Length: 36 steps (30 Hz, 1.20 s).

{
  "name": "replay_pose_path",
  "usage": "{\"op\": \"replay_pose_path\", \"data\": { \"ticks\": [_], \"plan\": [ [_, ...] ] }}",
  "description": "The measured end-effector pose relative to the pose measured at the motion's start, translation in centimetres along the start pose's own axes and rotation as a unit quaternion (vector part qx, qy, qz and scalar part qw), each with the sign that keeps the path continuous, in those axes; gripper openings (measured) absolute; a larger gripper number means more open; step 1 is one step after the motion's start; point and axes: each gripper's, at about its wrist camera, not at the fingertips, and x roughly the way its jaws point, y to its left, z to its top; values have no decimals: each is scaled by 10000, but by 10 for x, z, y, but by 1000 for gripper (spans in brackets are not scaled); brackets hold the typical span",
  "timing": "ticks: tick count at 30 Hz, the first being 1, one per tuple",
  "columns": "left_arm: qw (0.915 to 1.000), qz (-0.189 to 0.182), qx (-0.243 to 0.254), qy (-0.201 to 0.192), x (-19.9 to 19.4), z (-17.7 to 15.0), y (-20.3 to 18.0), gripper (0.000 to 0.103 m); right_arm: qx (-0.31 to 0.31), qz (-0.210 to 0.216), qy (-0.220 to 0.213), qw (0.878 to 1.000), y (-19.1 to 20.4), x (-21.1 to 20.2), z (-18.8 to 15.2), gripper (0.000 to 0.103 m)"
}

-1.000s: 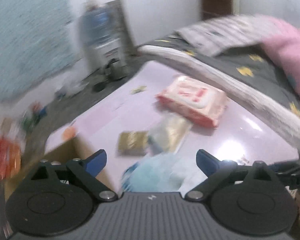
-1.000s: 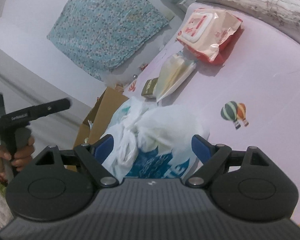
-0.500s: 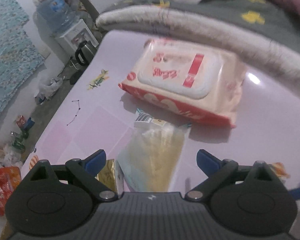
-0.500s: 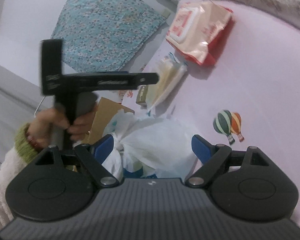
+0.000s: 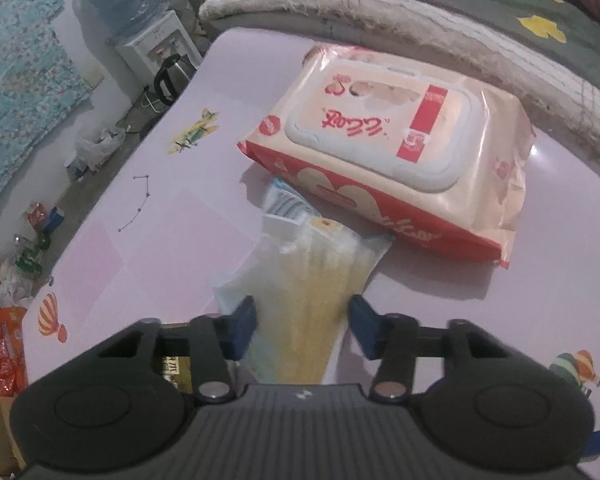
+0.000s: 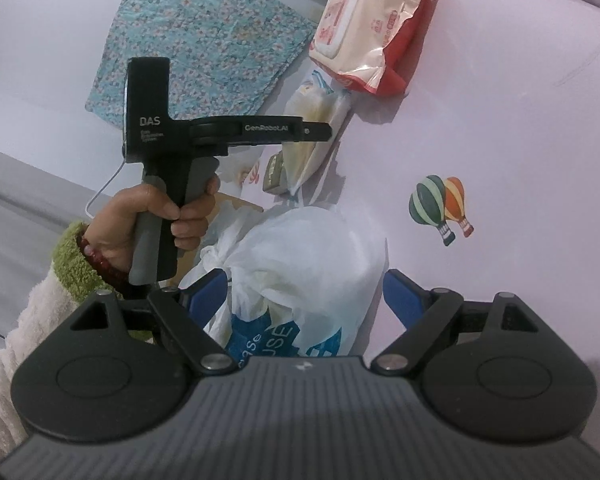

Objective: Organize soft objects
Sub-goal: 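Reach the left gripper to the clear plastic bag and grasp it, then carry the clear bag over the cardboard box and open the left gripper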

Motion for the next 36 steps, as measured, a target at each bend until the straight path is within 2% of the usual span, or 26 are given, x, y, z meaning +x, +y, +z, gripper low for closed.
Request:
{"op": "replay_pose_path", "data": {
  "ticks": [4,9,16,21,24,27,31,33,36],
  "plan": [
    [9998,-106,-196,-20,-6,-1,0,41,20,-12,-30,10000,-3,-3,1,85],
    [9992,-88,-336,-199,-28,-4,2,39,18,-21,-55,10000,-2,-8,0,85],
    [9958,-199,-488,-752,-89,-13,6,39,-112,4,-112,9999,10,-16,-4,85],
    [9878,-351,-797,-1292,-150,-31,17,39,-252,36,-154,9996,24,-25,-10,85],
    [9796,-360,-1026,-1688,-199,-52,30,39,-379,86,-183,9991,35,-34,-16,85],
    [9700,-215,-1205,-2101,-252,-82,46,39,-517,190,-205,9983,46,-41,-22,85],
    [9560,37,-1526,-2507,-314,-139,67,39,-628,304,-57,9975,60,-37,-30,85],
    [9506,203,-1700,-2590,-335,-174,75,39,-685,303,90,9972,66,-31,-35,85],
    [9489,442,-1948,-2442,-344,-223,84,39,-792,296,278,9960,77,-24,-43,85]
  ]
}}
